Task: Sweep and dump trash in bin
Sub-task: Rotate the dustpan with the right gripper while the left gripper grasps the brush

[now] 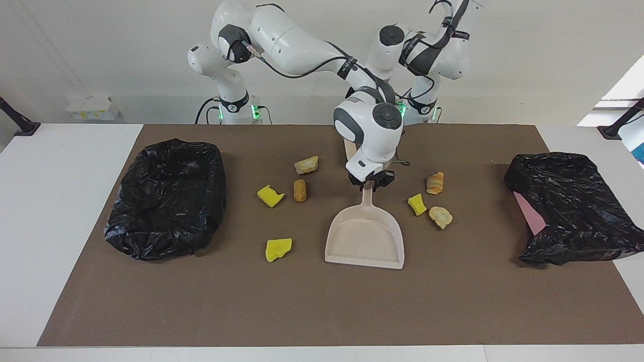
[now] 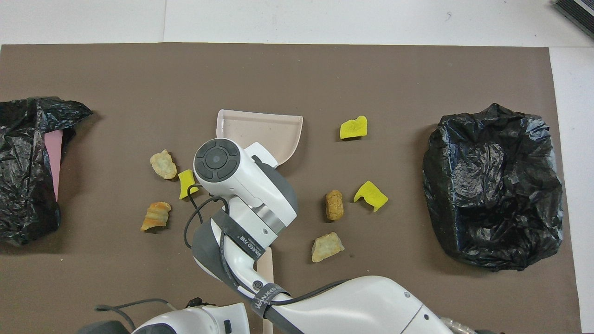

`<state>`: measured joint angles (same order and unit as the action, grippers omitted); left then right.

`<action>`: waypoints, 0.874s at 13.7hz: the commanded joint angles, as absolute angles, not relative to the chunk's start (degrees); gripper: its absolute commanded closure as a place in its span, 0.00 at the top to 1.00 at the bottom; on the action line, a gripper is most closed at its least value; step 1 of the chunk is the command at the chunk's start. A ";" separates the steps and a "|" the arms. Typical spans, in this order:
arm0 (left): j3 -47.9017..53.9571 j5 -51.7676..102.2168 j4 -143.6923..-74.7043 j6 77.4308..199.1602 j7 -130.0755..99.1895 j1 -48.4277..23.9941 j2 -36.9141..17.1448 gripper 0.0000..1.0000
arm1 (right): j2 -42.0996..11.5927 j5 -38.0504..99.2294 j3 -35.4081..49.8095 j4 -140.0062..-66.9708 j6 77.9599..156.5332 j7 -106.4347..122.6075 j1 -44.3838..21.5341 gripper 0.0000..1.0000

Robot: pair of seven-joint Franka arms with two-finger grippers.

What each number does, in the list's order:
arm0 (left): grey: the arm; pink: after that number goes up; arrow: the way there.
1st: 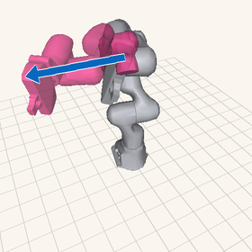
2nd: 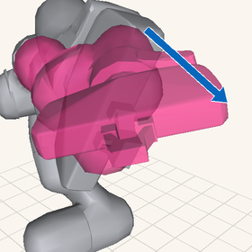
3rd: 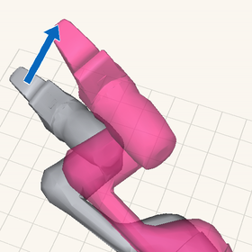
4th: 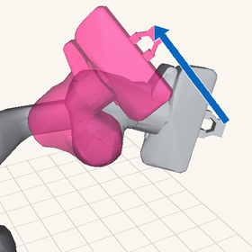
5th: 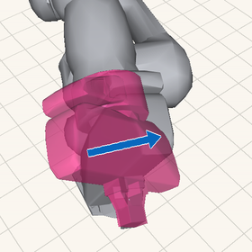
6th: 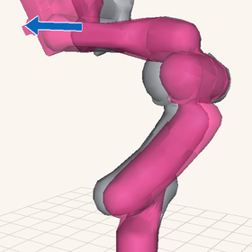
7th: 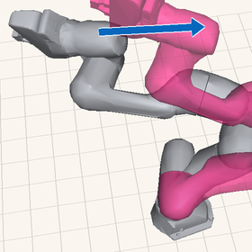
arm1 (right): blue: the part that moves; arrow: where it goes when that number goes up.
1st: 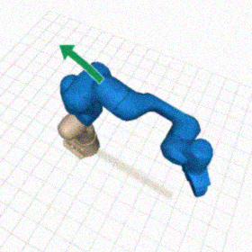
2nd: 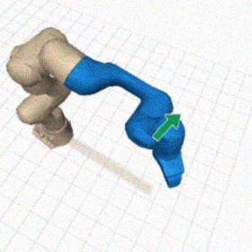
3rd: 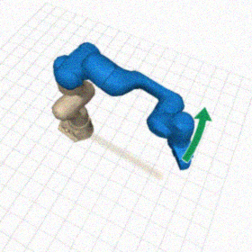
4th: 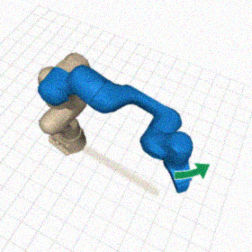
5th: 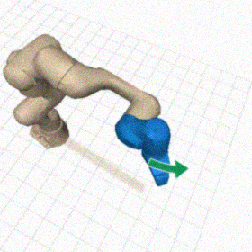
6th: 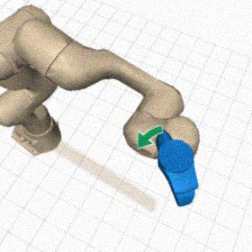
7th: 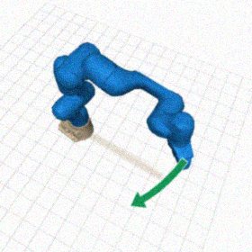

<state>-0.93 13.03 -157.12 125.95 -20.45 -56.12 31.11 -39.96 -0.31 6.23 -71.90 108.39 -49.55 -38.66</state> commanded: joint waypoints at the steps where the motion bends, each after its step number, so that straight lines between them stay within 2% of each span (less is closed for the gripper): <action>1: -1.76 13.71 -157.42 130.85 -29.23 -60.98 28.14 1.00 | -38.76 0.09 6.59 -72.86 108.46 -51.42 -38.14 0.00; 5: -1.58 13.71 -152.50 132.71 -38.57 -64.32 20.15 1.00 | -34.90 -0.52 6.33 -73.82 107.05 -44.77 -36.74 0.00; 12: -1.67 13.71 -152.31 133.15 -38.76 -64.60 18.38 1.00 | -31.73 -3.33 6.24 -76.02 106.79 -19.64 -34.28 0.00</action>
